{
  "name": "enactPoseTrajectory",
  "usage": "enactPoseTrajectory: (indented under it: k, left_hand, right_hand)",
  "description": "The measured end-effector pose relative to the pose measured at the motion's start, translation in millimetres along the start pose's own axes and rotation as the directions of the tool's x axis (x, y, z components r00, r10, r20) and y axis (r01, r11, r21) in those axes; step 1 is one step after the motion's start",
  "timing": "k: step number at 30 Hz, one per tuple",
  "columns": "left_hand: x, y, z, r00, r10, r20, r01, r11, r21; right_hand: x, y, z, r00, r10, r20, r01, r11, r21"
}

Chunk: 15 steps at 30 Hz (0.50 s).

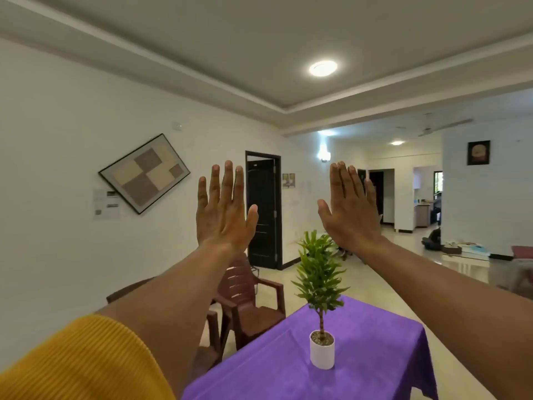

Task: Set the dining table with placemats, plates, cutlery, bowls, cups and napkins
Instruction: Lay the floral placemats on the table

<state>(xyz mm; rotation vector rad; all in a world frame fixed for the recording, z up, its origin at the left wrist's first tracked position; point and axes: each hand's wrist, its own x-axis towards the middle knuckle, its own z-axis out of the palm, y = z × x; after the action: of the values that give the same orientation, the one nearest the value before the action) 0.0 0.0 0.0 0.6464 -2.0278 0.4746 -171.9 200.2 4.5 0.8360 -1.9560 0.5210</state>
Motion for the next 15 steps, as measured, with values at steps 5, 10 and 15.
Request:
enactPoseTrajectory:
  k: [5, 10, 15]
  left_hand:
    - [-37, -14, -3, 0.995, -0.085, 0.055, 0.081, 0.994, 0.074]
    - [-80, -40, -17, 0.971, -0.195, 0.137, 0.171, 0.971, 0.167]
    - [-124, -74, -34, 0.946, -0.283, 0.159, 0.242, 0.941, 0.235]
  right_hand:
    - [-14, -25, 20, 0.995, -0.078, 0.06, 0.074, 0.995, 0.066]
    - [-37, -62, 38, 0.981, -0.163, 0.106, 0.143, 0.974, 0.177]
    - [-60, -105, 51, 0.962, -0.239, 0.135, 0.194, 0.941, 0.279]
